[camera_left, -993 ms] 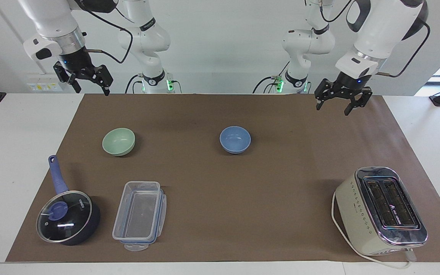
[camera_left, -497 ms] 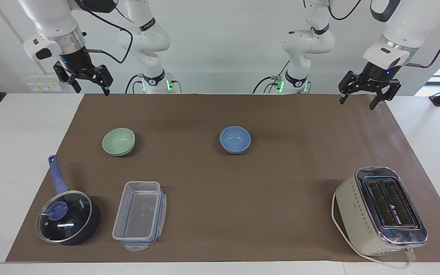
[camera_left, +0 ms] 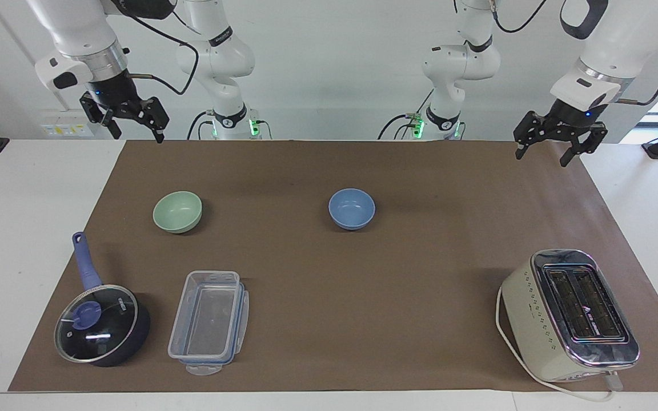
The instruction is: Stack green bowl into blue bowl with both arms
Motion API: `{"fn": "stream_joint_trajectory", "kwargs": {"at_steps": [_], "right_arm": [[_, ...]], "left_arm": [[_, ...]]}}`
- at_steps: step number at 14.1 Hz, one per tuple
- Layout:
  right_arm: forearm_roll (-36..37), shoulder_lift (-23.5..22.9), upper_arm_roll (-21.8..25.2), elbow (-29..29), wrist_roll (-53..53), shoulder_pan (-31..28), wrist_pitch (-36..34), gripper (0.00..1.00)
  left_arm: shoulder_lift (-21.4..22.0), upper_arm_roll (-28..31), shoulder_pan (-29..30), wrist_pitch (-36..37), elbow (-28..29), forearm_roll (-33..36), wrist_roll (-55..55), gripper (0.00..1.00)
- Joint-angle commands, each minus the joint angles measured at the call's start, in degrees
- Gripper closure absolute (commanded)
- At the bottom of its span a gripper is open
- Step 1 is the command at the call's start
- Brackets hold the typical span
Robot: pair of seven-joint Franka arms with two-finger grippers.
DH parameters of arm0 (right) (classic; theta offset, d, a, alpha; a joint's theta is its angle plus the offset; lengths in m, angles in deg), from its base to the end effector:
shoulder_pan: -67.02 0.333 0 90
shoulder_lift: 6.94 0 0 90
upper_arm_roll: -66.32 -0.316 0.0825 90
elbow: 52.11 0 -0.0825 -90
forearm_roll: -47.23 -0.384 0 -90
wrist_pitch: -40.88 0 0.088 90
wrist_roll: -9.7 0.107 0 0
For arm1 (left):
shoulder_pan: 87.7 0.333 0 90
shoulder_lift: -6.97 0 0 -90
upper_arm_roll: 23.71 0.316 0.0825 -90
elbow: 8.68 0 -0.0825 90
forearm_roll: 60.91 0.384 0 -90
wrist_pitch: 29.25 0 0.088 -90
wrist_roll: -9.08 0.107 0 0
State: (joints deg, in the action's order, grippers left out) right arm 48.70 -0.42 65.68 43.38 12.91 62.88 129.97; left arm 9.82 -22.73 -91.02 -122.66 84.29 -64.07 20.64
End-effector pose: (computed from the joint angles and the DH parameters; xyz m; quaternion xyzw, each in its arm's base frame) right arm 0.5157 -0.0340 0.6389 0.9982 -0.0588 0.0010 0.0135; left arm 0.5442 -0.0276 0.6328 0.9920 -0.1201 0.0308 0.0256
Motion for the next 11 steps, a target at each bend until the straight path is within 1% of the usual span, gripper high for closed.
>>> {"fn": "stream_joint_trajectory", "kwargs": {"at_steps": [1,8,11], "right_arm": [[-0.33,0.94,-0.59,0.93,0.65,-0.61,0.03,0.0],[-0.33,0.94,-0.59,0.93,0.57,-0.61,0.03,0.0],[-0.33,0.94,-0.59,0.93,0.57,-0.61,0.03,0.0]], "left_arm": [[-0.74,-0.28,1.91,3.41,-1.93,0.96,0.92,0.0],[-1.71,-0.46,1.83,5.78,-2.71,1.05,0.83,0.0],[-2.94,-0.46,1.82,6.31,-4.64,1.23,0.74,0.0]]}}
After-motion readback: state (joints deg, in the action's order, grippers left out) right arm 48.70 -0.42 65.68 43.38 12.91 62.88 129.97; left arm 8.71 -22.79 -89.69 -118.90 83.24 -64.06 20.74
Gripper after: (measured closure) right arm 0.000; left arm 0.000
